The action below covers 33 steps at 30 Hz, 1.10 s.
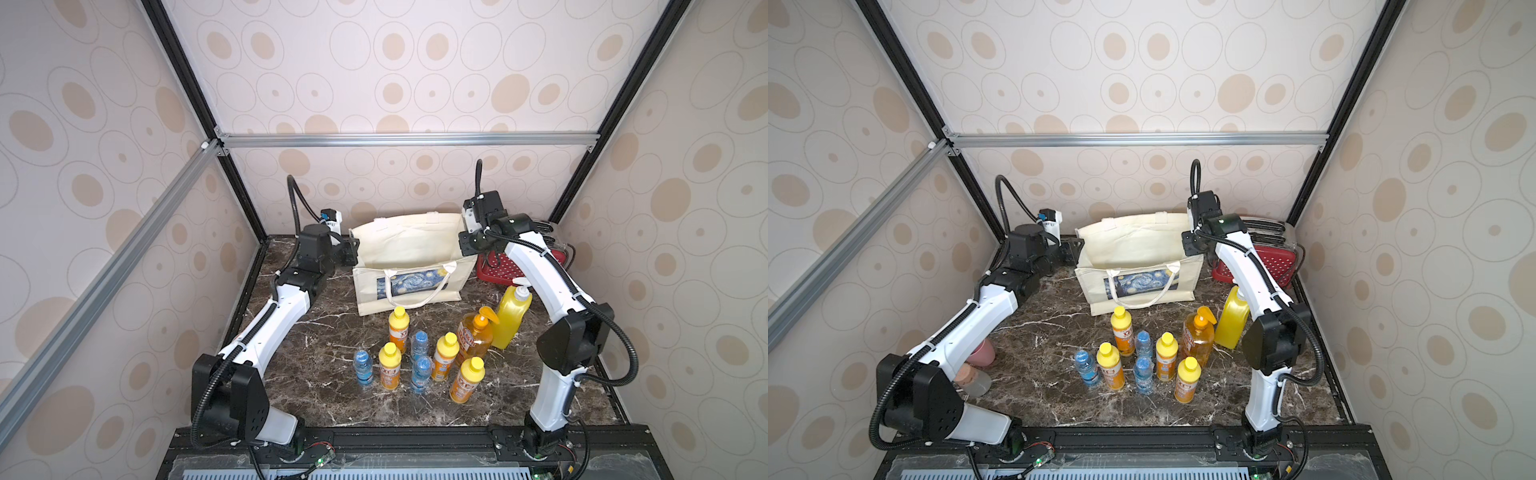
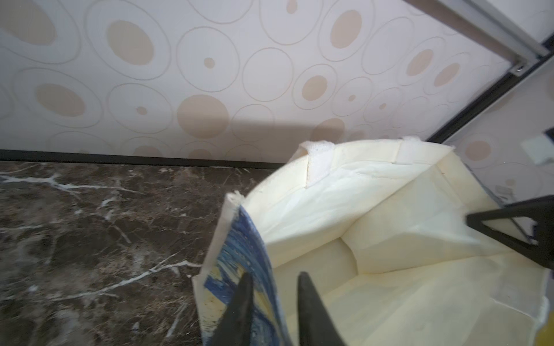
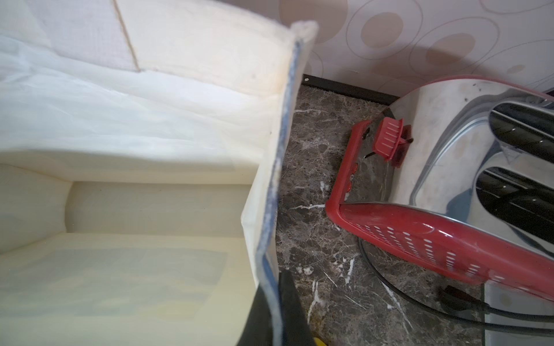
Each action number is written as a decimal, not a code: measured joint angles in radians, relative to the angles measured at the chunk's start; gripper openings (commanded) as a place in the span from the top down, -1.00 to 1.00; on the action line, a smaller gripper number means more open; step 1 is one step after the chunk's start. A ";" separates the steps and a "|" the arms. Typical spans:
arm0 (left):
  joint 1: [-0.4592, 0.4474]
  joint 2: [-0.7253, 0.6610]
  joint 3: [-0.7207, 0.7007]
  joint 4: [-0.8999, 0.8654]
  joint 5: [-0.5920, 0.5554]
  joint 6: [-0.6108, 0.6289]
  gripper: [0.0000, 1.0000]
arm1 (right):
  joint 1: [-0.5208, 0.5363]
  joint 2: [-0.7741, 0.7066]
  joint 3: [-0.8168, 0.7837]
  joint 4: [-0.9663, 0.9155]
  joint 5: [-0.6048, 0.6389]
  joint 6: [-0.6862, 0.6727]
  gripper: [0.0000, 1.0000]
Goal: Pack dish soap into the shopping bag
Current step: Adjust the shopping bag at the center of the board.
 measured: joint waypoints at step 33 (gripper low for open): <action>-0.043 0.432 0.756 -0.775 0.031 0.121 -0.57 | -0.002 -0.073 -0.116 0.071 -0.053 0.003 0.45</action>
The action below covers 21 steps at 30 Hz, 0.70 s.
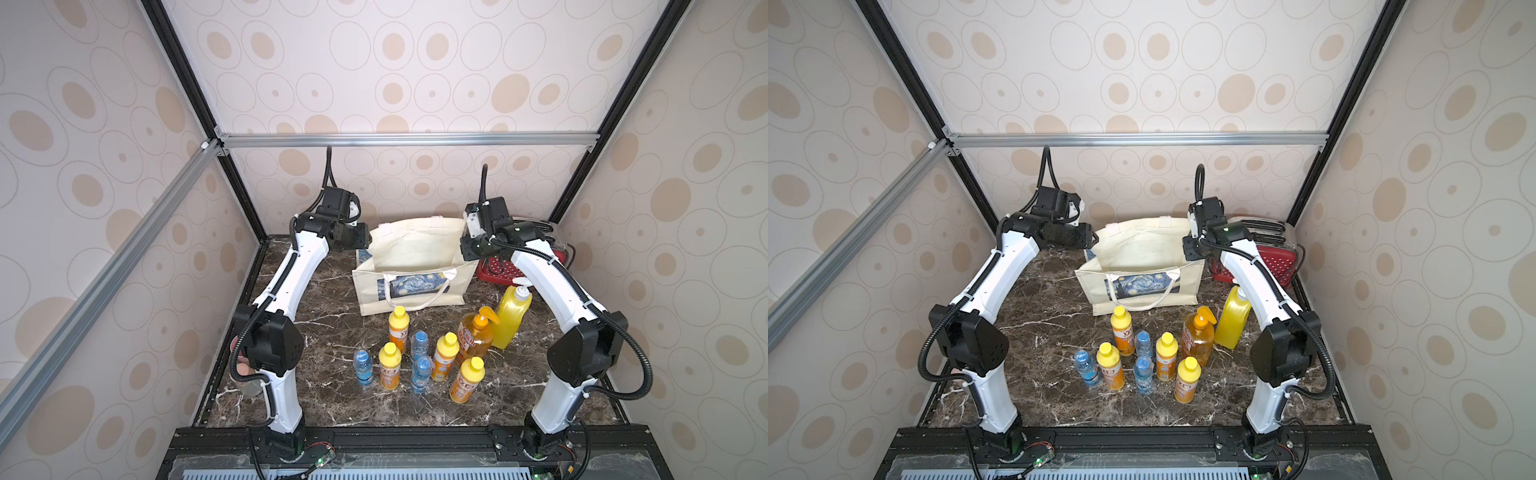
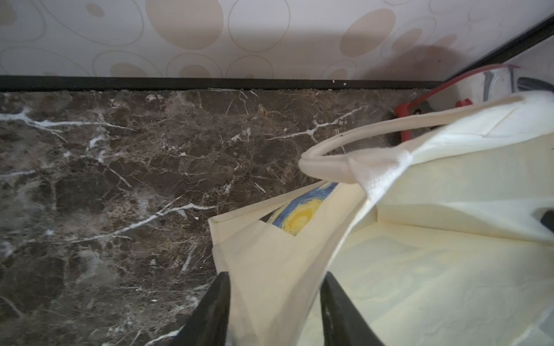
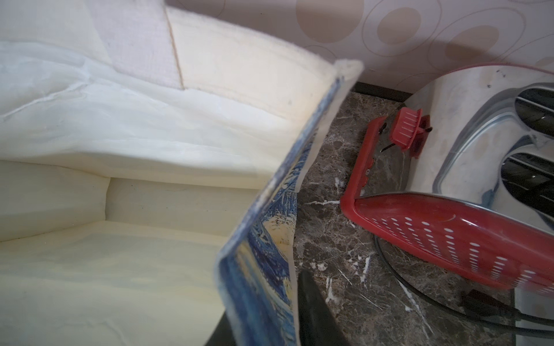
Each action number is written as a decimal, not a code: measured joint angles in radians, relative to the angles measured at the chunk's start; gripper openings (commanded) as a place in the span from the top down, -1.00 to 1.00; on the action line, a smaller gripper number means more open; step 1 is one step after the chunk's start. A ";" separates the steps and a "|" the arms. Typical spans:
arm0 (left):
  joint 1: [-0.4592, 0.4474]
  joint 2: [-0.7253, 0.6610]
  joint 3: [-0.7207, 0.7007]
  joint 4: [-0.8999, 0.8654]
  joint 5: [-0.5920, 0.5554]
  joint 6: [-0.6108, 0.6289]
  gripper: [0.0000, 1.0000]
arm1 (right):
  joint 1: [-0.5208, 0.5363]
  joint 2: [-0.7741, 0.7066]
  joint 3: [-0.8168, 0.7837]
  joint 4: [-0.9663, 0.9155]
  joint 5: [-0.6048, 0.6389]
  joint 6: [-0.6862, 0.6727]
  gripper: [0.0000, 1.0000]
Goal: Pack dish soap into the shopping bag
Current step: Adjust the shopping bag at the center of the board.
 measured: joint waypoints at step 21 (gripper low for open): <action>-0.060 -0.016 0.004 -0.124 -0.152 0.025 0.76 | 0.000 0.000 0.005 -0.011 0.000 -0.004 0.39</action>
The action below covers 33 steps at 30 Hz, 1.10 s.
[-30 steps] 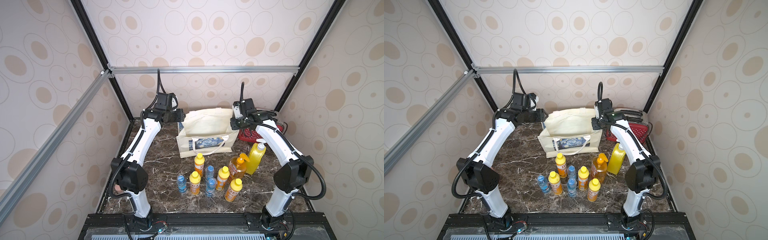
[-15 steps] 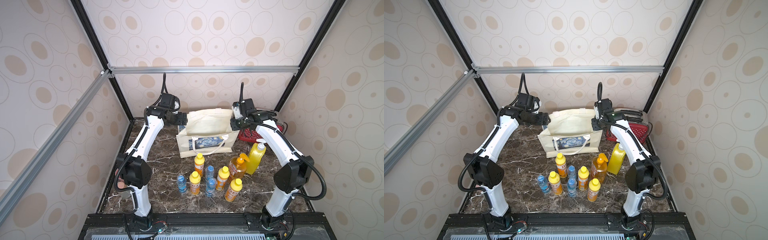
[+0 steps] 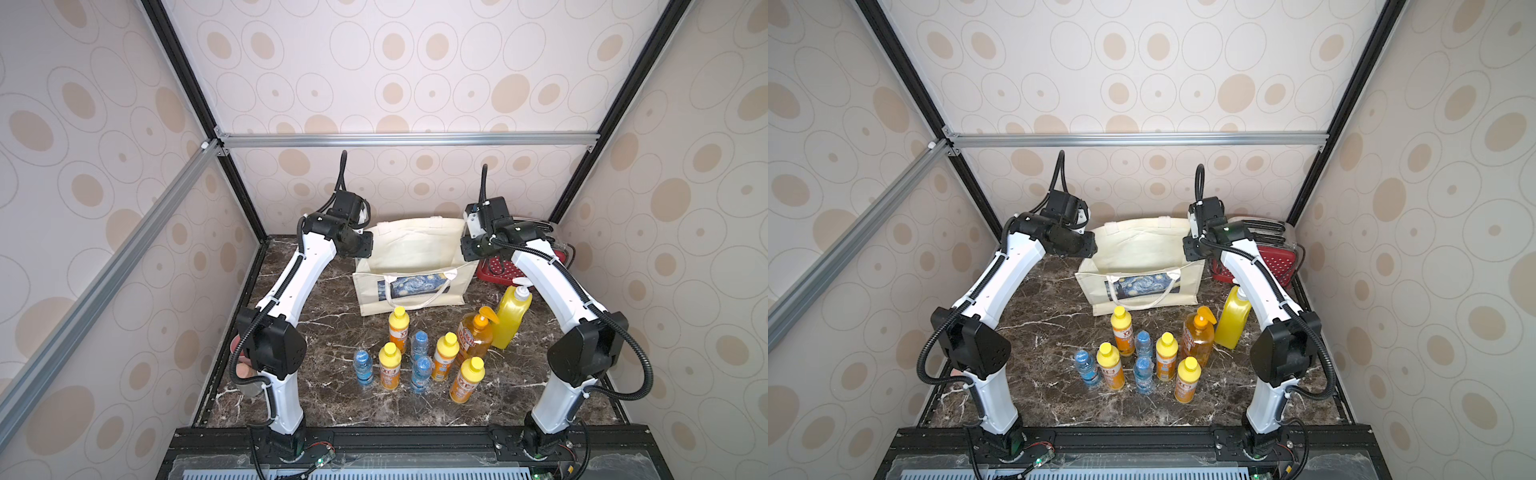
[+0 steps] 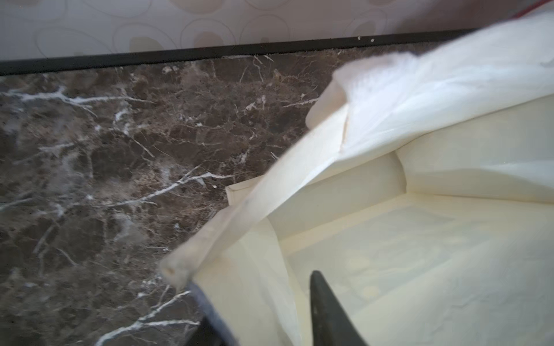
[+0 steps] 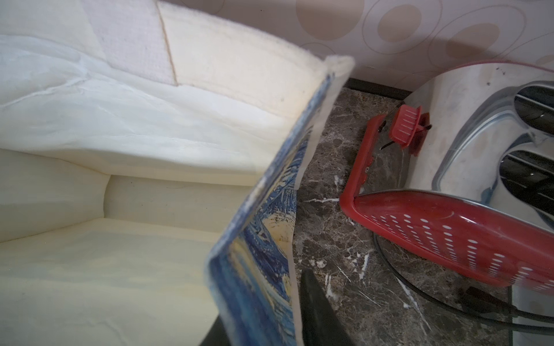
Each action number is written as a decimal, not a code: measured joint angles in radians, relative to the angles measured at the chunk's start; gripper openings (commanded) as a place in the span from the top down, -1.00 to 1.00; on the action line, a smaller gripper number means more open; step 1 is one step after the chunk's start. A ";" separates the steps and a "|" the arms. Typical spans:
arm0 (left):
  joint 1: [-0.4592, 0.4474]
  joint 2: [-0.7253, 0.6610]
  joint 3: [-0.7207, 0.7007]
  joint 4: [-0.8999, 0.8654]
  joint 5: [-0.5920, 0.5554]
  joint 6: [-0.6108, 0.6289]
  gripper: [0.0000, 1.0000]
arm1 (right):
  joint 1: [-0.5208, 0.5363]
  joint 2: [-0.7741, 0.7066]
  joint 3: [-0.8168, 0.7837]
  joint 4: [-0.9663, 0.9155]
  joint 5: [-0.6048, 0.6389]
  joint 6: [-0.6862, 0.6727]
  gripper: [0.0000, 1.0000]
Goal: Pack dish soap into the shopping bag
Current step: Adjust the shopping bag at the center of the board.
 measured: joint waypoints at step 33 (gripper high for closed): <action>0.072 -0.040 -0.130 0.175 0.188 -0.013 0.97 | 0.013 -0.703 -0.329 -0.292 0.198 0.068 -0.60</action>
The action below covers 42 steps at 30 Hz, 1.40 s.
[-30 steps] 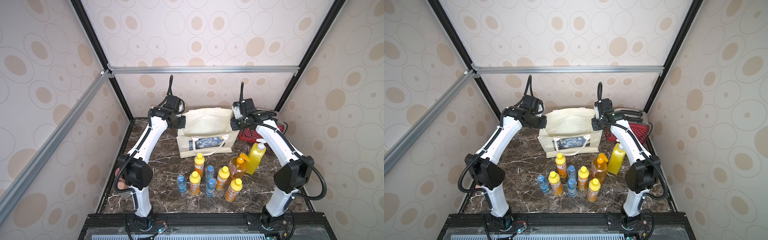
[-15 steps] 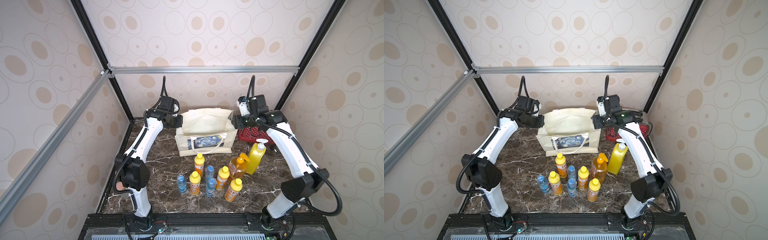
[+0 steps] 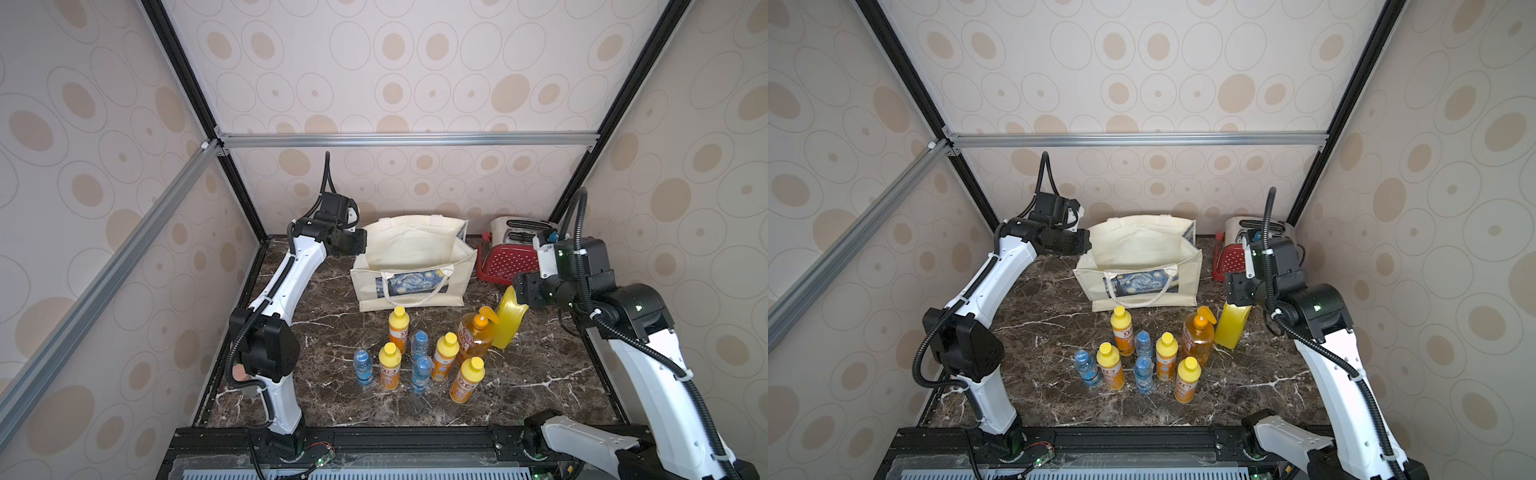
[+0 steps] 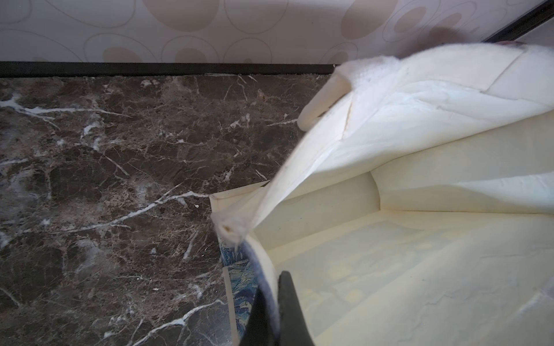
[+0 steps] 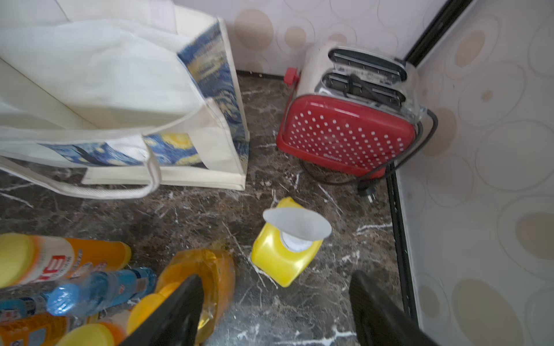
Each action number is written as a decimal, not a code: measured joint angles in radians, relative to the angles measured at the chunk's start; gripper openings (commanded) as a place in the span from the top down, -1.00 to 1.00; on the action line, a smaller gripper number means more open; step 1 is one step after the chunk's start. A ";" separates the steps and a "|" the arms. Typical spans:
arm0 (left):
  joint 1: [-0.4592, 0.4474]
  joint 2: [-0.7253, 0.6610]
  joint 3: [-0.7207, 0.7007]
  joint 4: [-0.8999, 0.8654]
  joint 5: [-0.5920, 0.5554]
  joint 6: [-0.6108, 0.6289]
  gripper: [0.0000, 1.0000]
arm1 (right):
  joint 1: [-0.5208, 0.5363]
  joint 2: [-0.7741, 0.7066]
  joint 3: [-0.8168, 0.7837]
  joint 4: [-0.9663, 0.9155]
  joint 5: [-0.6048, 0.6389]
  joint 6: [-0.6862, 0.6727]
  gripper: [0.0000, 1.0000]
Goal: Pack dish soap into the shopping bag
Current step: Adjust the shopping bag at the center of the board, then pick up the bottle of dish soap at the center of the board.
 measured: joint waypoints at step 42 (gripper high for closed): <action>0.002 -0.017 -0.040 0.041 0.055 -0.003 1.00 | -0.038 0.004 -0.481 0.556 0.094 0.084 0.70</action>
